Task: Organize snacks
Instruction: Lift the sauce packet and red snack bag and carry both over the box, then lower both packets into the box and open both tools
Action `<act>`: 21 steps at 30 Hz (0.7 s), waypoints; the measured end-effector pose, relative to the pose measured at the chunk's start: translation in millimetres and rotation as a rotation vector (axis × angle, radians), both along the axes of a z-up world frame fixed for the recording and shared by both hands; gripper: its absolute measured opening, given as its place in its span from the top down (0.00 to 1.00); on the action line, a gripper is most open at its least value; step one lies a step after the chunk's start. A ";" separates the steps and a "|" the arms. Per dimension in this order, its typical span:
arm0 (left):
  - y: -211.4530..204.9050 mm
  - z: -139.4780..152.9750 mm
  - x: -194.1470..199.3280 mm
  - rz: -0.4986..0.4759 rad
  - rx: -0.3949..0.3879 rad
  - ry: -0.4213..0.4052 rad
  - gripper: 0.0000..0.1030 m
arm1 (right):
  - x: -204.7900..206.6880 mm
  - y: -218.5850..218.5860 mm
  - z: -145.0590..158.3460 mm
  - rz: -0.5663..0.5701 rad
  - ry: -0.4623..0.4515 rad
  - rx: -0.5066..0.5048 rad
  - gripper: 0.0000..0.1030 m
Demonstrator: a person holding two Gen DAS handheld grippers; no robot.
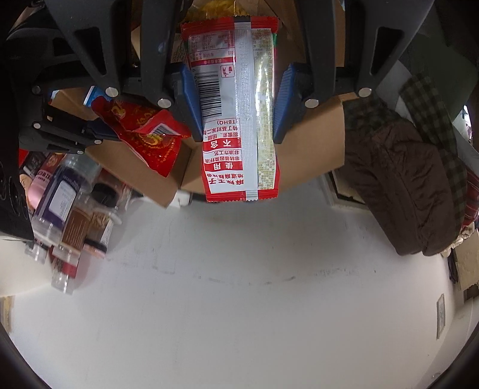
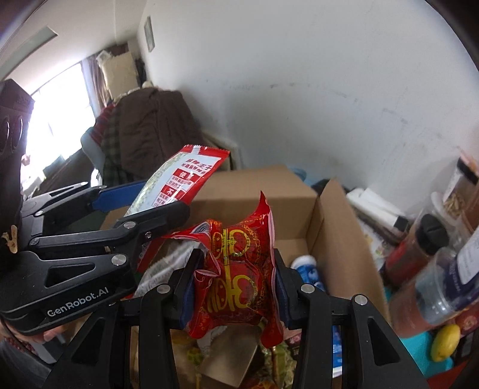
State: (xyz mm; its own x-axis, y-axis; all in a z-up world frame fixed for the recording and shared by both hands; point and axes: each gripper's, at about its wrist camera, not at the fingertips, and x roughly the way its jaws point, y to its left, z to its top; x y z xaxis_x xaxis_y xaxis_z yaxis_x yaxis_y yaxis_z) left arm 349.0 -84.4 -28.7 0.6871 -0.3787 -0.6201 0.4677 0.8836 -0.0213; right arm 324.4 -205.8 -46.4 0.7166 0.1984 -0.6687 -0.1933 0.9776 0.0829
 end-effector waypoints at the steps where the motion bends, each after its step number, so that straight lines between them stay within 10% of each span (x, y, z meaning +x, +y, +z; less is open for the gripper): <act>1: -0.6 -2.8 0.9 -0.001 0.005 0.012 0.57 | 0.0 1.6 -1.9 -0.001 0.008 -0.004 0.58; 21: -0.4 -28.1 11.8 0.023 0.055 0.181 0.55 | 11.3 -4.6 -23.5 0.005 0.171 -0.001 0.40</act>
State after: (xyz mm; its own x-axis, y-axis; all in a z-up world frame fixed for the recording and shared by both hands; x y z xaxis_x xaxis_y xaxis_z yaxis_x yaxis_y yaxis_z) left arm 360.8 -84.8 -56.9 0.5707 -0.3267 -0.7534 0.4404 0.8961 -0.0550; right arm 335.7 -210.4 -69.8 0.5909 0.2009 -0.7813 -0.1817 0.9768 0.1137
